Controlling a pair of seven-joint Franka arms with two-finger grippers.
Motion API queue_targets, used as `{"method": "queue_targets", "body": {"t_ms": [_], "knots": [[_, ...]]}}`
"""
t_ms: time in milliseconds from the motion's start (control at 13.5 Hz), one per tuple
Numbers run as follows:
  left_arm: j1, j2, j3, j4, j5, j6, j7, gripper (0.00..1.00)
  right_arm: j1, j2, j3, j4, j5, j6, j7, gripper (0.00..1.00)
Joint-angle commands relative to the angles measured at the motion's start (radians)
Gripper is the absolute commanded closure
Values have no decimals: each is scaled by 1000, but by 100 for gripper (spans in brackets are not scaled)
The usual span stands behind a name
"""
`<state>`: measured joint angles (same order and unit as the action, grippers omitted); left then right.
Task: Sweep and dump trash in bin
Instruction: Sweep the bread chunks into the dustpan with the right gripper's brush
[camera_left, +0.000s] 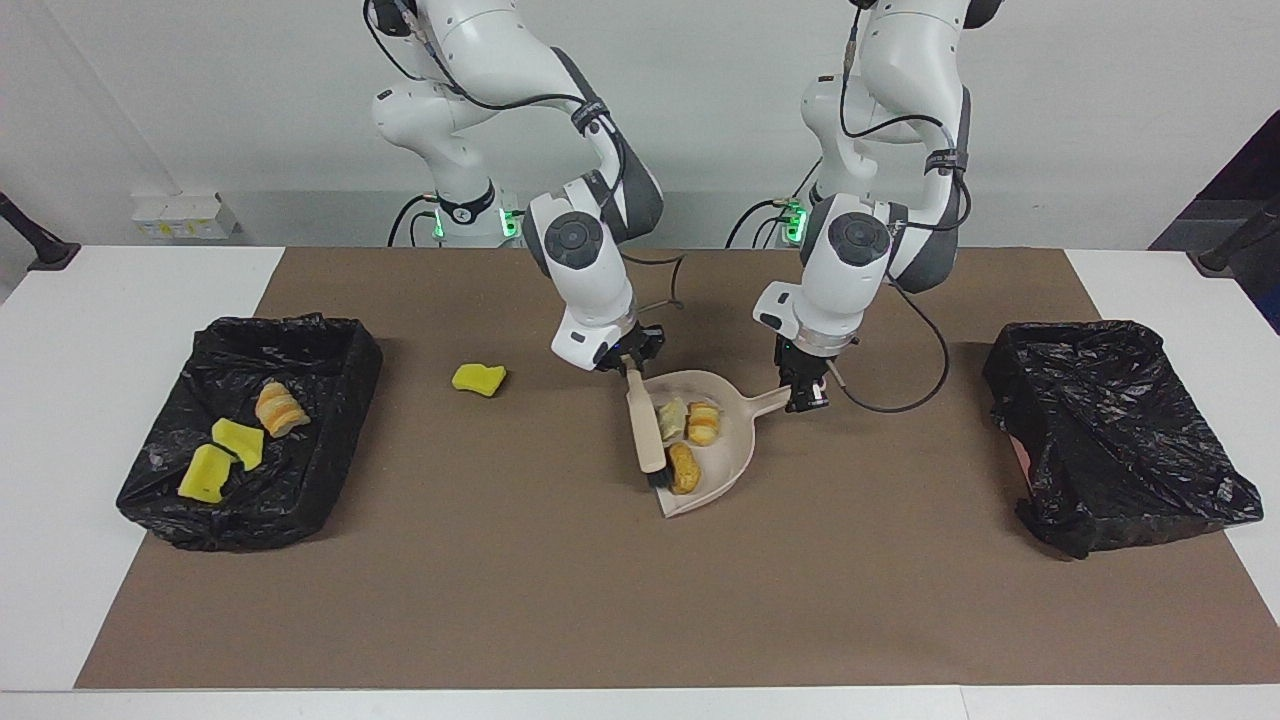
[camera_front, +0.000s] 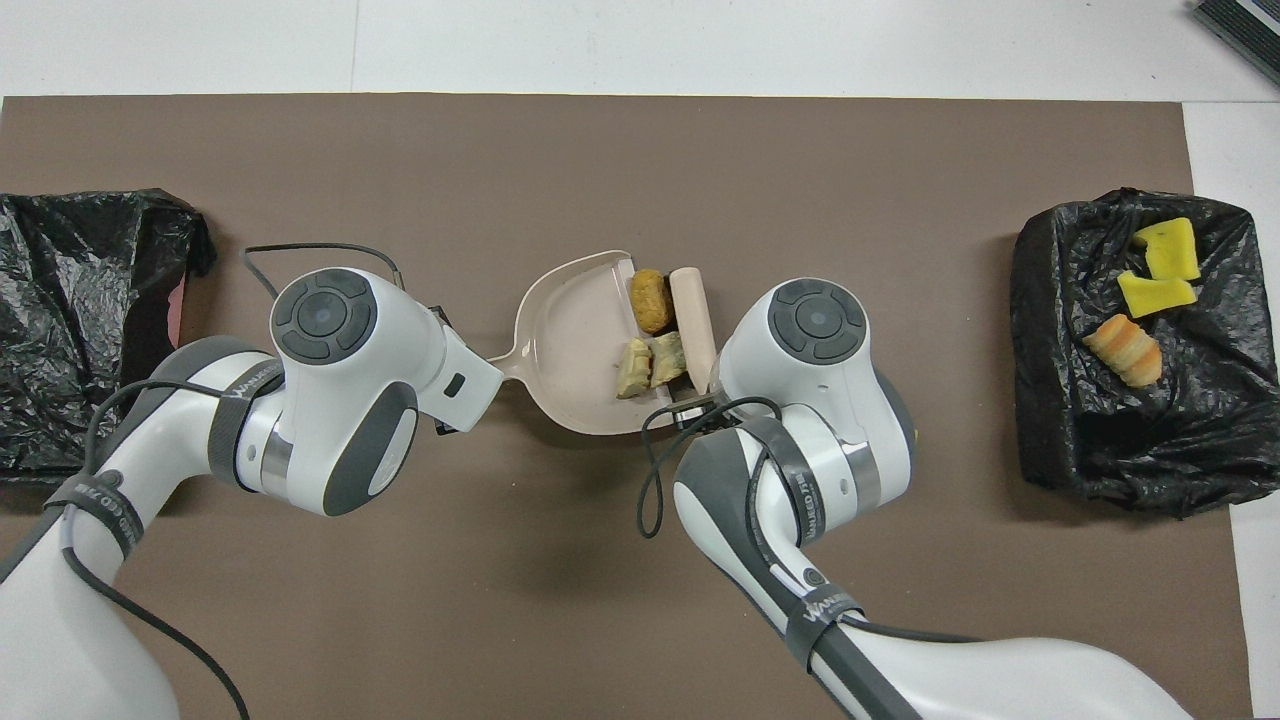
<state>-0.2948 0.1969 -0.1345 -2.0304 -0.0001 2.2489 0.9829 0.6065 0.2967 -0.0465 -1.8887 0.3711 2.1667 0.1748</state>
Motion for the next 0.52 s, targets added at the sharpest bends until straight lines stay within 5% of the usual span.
{"method": "queue_targets", "body": {"t_ms": [0,445], "knots": [[-3,-34,10,-42,-14,9,-1,100,-28,-27,-6,48,34,-80,-12,100],[-3,-33,10,-42,-14,12,-13,100,-200,-197,-27,-3,-96,-375,40,100]]}}
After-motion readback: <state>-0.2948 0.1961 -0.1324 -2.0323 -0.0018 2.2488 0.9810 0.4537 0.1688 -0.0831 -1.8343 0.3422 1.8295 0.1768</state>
